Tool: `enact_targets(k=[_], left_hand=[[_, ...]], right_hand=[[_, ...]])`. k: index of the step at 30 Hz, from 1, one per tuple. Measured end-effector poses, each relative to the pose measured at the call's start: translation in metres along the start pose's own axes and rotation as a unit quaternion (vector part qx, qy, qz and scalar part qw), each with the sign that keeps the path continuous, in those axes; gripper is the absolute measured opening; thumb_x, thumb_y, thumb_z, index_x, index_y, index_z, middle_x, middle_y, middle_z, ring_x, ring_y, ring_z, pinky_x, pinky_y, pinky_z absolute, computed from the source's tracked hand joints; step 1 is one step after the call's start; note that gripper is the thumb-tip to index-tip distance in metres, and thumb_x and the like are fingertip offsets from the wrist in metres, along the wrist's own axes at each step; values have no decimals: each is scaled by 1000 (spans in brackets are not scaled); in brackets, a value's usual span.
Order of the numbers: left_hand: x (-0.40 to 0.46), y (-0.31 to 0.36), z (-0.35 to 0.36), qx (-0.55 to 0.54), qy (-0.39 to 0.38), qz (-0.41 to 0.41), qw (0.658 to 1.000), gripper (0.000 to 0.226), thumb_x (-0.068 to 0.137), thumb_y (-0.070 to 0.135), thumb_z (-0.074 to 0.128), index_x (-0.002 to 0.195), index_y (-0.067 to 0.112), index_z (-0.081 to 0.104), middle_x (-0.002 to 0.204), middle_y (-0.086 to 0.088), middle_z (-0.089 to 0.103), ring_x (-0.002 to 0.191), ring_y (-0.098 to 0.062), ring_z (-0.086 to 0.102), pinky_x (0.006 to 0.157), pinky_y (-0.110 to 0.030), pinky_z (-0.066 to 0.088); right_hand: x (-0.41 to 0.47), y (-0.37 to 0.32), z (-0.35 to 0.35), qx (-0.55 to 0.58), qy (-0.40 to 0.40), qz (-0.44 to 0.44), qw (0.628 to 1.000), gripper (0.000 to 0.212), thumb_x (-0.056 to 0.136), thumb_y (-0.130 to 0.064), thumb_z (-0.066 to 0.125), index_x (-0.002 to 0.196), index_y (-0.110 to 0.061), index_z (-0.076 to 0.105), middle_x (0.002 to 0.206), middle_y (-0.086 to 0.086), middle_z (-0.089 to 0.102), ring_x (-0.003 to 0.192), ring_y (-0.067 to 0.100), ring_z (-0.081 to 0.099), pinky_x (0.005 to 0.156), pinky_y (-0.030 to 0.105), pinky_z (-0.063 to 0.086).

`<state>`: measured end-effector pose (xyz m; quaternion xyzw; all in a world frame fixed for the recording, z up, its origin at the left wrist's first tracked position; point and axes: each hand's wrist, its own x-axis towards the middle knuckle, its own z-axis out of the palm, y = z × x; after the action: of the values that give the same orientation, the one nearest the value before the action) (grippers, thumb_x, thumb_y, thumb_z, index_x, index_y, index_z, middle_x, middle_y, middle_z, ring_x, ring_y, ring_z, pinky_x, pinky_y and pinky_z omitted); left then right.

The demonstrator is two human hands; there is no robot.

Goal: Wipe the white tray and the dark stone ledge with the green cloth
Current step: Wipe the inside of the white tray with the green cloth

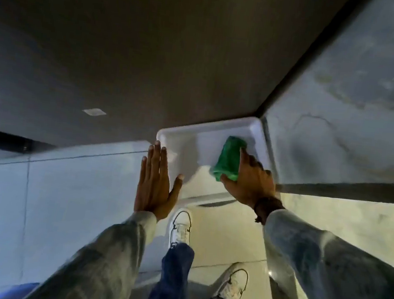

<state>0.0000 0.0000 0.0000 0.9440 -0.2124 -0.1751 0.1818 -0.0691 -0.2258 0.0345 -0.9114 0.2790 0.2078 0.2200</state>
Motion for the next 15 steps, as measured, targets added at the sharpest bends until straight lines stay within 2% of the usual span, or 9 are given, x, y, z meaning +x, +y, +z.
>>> enact_targets(k=[3, 5, 6, 9, 13, 15], left_hand=[[29, -35, 66, -2, -9, -26, 1000, 89, 104, 52, 40, 166, 3, 0, 177, -18, -3, 164, -34, -3, 135, -50, 6], [42, -60, 114, 27, -29, -36, 999, 91, 105, 53, 40, 165, 0, -1, 176, -22, -6, 164, -37, -4, 135, -50, 4], [45, -69, 134, 30, -35, -32, 998, 92, 104, 53, 40, 165, -1, -1, 176, -23, -6, 164, -38, -5, 135, -51, 3], [53, -85, 168, 59, -11, -19, 998, 92, 105, 53, 43, 165, -4, 2, 175, -26, -4, 163, -42, -4, 135, -51, 4], [56, -88, 181, 98, 16, -17, 995, 90, 105, 55, 40, 165, -4, 9, 174, -28, 5, 163, -45, 3, 134, -48, 4], [55, -85, 176, 107, 0, -15, 994, 89, 105, 55, 39, 165, -4, 8, 174, -28, 4, 163, -45, 3, 134, -49, 5]], right_hand=[[62, 18, 63, 21, -30, 68, 997, 100, 90, -61, 57, 161, -18, 1, 162, 16, 27, 142, 40, 37, 116, 55, 33], [101, 30, 106, 49, -54, 118, 990, 101, 91, -61, 56, 161, -20, -5, 168, 15, 11, 151, 40, 22, 122, 59, 19], [117, 34, 124, 59, -50, 139, 987, 101, 91, -62, 56, 161, -20, -4, 169, 15, 8, 153, 40, 19, 122, 60, 17], [151, 44, 156, 51, 4, 168, 985, 102, 85, -60, 63, 161, -18, 8, 168, 19, 11, 150, 45, 19, 118, 61, 25], [165, 47, 169, 43, 53, 163, 984, 87, 83, -36, 68, 156, -17, 23, 161, 23, 23, 141, 49, 31, 110, 58, 39], [162, 47, 163, 75, 50, 154, 984, 78, 82, -27, 66, 152, -19, 31, 158, 20, 30, 136, 47, 38, 104, 54, 44]])
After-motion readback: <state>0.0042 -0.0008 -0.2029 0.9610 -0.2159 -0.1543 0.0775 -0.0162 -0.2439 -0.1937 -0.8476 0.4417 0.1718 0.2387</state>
